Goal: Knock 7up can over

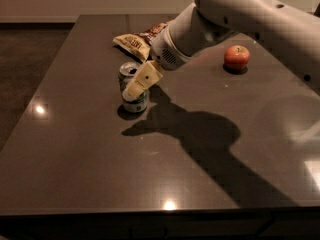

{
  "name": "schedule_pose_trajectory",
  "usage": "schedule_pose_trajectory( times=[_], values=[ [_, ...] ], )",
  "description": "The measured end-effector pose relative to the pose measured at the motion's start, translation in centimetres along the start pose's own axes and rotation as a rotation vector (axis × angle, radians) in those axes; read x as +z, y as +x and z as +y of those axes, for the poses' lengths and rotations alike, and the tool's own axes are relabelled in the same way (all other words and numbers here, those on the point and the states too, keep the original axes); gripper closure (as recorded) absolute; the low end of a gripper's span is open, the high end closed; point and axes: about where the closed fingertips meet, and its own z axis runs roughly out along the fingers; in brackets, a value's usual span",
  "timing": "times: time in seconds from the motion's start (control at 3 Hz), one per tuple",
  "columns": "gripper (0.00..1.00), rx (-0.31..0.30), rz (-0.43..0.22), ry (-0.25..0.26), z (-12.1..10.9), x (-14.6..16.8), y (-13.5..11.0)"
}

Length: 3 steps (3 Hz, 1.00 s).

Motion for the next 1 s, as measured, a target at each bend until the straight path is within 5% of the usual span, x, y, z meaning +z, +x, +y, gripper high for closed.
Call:
schedule_pose_trajectory(
  times=[0.67, 1.0],
  values=[
    [0.01, -0.005, -0.007, -0.047, 1.16, 1.76, -0.51],
    [0.24, -0.011, -0.017, -0.061, 1.66, 1.94, -0.77]
  ],
)
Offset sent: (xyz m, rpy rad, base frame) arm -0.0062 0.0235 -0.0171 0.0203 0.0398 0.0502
